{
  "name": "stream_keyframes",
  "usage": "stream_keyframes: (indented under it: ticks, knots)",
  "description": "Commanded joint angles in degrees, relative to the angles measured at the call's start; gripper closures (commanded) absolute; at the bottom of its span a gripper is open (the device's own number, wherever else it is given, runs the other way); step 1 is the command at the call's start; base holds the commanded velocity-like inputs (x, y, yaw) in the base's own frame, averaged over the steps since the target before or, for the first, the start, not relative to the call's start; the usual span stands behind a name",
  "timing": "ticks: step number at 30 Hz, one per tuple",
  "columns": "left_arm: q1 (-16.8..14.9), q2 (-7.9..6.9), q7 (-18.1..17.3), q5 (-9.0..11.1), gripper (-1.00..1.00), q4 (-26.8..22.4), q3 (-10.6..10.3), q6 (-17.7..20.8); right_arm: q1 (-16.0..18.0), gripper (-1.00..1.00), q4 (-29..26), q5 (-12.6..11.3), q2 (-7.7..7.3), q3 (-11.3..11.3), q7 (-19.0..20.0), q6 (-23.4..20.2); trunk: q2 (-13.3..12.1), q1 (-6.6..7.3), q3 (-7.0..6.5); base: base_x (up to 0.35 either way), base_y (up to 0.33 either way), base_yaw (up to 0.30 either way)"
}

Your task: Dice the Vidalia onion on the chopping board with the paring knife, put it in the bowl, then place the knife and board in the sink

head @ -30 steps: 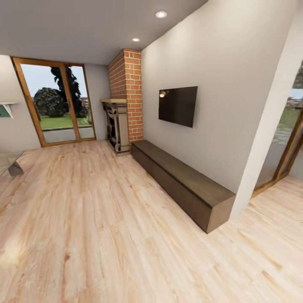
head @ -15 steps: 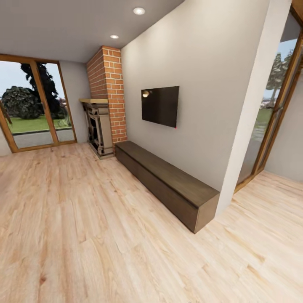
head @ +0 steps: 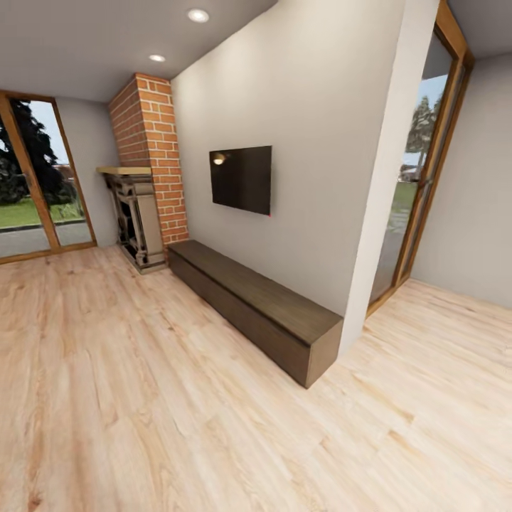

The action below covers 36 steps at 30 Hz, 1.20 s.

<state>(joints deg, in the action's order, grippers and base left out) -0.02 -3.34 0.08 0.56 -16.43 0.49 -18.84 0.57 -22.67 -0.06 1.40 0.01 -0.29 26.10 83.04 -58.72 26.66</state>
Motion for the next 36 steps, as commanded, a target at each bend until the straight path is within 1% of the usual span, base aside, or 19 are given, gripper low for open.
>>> stream_keyframes:
  ticks: [1,18,36]
  knots:
    - [0.0,0.03,0.0,0.1,-1.0,0.0,0.0,-0.1,0.0,-1.0,0.1,0.0,-0.01,0.0,0.0,0.2,0.0,-0.01,0.05,0.066,-0.105,-0.243]
    - [0.0,0.16,0.0,0.1,-1.0,0.0,0.0,-0.1,0.0,-1.0,0.2,0.0,-0.02,0.0,0.0,0.2,0.0,-0.01,0.05,0.131,-0.159,-0.25]
    - [0.0,0.18,0.0,0.1,-1.0,0.1,0.0,-0.1,0.0,-1.0,0.8,0.1,-0.08,0.0,0.0,0.2,0.0,-0.01,0.05,0.008,-0.011,-0.263]
